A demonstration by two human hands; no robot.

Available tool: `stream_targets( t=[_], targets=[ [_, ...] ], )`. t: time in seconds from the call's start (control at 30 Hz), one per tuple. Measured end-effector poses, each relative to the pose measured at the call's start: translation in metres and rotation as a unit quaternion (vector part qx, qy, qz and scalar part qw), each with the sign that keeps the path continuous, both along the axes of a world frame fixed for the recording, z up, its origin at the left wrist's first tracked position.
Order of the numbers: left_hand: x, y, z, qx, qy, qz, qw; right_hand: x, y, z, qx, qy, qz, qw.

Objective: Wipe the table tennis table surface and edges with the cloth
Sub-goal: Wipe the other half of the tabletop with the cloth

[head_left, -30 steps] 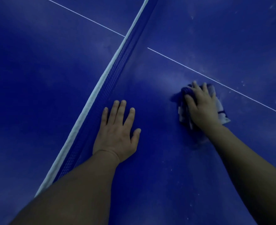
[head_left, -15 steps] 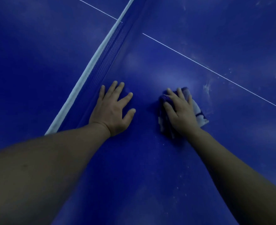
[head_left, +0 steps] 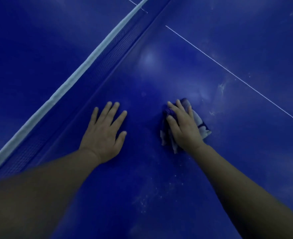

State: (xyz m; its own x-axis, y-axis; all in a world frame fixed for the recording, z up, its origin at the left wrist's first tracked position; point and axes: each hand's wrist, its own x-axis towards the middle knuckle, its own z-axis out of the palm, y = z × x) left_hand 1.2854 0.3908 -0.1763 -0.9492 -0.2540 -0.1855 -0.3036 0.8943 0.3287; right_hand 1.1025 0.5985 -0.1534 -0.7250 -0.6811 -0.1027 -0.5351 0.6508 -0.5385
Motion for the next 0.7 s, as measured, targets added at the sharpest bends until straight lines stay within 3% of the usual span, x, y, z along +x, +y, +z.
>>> stream_targets(
  t=[0.17, 0.27, 0.33, 0.53, 0.6, 0.7],
  targets=[
    [0.011, 0.004, -0.007, -0.077, -0.053, -0.012, 0.996, 0.047, -0.024, -0.008, 0.040, 0.032, 0.099, 0.994],
    [0.009, 0.003, -0.008, -0.078, -0.051, -0.014, 0.996, 0.073, 0.014, -0.006, 0.043, 0.023, 0.238, 0.970],
    [0.010, 0.003, -0.007, -0.071, -0.045, -0.013, 0.996, 0.059, 0.035, -0.003, 0.040, 0.015, 0.277, 0.960],
    [0.012, 0.003, -0.008, -0.055, -0.030, -0.021, 0.998, -0.018, -0.031, -0.008, 0.033, 0.025, 0.011, 0.999],
    [0.012, 0.003, -0.008, -0.052, -0.021, -0.024, 0.998, -0.035, -0.079, -0.014, 0.042, 0.031, 0.004, 0.999],
    [0.013, 0.003, -0.010, -0.051, 0.000, -0.023, 0.998, -0.022, -0.122, -0.017, 0.043, 0.046, 0.084, 0.994]
  ],
)
